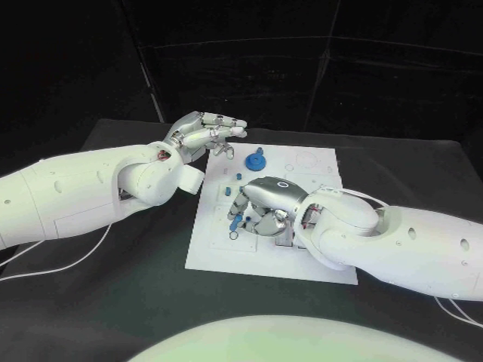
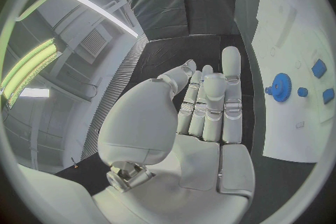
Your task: Assemble the parts on the task board
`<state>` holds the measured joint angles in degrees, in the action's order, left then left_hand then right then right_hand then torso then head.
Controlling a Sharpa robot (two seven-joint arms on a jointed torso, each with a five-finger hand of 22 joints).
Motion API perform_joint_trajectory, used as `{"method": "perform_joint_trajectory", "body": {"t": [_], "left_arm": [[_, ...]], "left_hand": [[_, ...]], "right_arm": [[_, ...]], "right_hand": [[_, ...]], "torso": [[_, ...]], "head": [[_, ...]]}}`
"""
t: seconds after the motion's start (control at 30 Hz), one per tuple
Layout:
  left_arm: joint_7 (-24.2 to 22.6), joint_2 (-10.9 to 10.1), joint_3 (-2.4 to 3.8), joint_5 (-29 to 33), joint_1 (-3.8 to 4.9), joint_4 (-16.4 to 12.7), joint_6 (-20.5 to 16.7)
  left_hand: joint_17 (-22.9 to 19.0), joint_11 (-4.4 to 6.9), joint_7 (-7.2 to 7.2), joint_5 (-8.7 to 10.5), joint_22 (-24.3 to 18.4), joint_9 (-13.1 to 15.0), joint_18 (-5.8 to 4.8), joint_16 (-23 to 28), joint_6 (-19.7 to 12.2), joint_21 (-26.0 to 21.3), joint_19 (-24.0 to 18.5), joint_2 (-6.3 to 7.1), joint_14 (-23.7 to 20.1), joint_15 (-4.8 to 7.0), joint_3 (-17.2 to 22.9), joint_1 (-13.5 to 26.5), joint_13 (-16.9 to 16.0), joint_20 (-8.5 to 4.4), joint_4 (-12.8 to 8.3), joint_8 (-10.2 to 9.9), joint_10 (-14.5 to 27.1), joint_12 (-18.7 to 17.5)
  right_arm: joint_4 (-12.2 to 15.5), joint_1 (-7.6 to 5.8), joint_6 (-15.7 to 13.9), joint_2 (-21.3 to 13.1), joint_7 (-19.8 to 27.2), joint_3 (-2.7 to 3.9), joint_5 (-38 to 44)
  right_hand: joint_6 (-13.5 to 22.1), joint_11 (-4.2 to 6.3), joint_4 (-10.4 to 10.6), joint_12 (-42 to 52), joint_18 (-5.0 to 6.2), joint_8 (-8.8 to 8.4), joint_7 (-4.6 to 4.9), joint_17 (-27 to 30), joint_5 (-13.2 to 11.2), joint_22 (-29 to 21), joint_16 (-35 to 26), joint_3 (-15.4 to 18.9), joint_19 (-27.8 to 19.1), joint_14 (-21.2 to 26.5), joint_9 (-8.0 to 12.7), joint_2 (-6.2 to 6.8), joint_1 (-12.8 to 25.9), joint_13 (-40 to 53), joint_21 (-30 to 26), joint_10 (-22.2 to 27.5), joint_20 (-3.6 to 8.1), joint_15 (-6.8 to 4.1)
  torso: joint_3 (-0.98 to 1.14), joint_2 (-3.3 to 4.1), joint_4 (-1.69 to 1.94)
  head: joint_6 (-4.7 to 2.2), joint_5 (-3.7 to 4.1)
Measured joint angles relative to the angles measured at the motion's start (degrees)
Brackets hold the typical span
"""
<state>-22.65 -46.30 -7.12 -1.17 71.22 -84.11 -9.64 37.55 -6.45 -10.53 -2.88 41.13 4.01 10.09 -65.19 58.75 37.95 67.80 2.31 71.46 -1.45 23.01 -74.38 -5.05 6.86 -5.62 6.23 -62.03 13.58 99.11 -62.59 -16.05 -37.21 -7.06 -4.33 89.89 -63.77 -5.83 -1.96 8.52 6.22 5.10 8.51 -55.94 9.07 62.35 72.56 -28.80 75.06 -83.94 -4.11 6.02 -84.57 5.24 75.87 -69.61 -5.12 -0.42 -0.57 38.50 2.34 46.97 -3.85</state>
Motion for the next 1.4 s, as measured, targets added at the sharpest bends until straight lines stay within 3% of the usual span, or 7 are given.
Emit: {"method": "perform_joint_trajectory", "body": {"t": [0.47,1.4], "left_arm": [[-0.03,0.2,0.0,-0.01,0.02,0.0,-0.01],[-0.85,0.28,0.01,-0.01,0.18,-0.37,-0.81]], "left_hand": [[-0.08,0.0,0.0,0.0,-0.06,0.0,0.0,0.0,0.0,0.0,0.0,0.0,0.0,0.0,-0.16,0.0,0.0,0.0,0.16,0.0,0.0,0.0],[-0.07,0.2,0.0,0.0,-0.16,0.01,0.0,0.0,0.0,0.0,0.0,0.0,0.0,0.0,-0.16,0.0,0.0,0.0,0.16,0.0,0.2,0.35]], "right_arm": [[-2.37,0.83,2.3,2.25,-0.21,-0.1,2.92],[-2.85,1.03,7.02,3.43,-3.6,-0.12,9.0]], "right_hand": [[0.0,0.0,-0.01,-0.22,0.0,0.0,0.0,0.12,0.28,-0.06,0.0,0.01,0.0,0.0,-0.01,0.15,0.15,-0.06,0.0,0.0,0.0,0.0],[0.01,0.01,0.04,-0.56,0.0,0.0,0.01,0.36,-0.09,-0.12,0.0,0.07,-0.01,0.0,-0.01,-0.07,1.29,0.38,0.0,0.0,0.0,0.0]], "torso": [[-0.02,0.05,-0.04],[-0.01,0.01,-0.06]], "head": [[0.35,-0.57],[0.75,-1.2]]}}
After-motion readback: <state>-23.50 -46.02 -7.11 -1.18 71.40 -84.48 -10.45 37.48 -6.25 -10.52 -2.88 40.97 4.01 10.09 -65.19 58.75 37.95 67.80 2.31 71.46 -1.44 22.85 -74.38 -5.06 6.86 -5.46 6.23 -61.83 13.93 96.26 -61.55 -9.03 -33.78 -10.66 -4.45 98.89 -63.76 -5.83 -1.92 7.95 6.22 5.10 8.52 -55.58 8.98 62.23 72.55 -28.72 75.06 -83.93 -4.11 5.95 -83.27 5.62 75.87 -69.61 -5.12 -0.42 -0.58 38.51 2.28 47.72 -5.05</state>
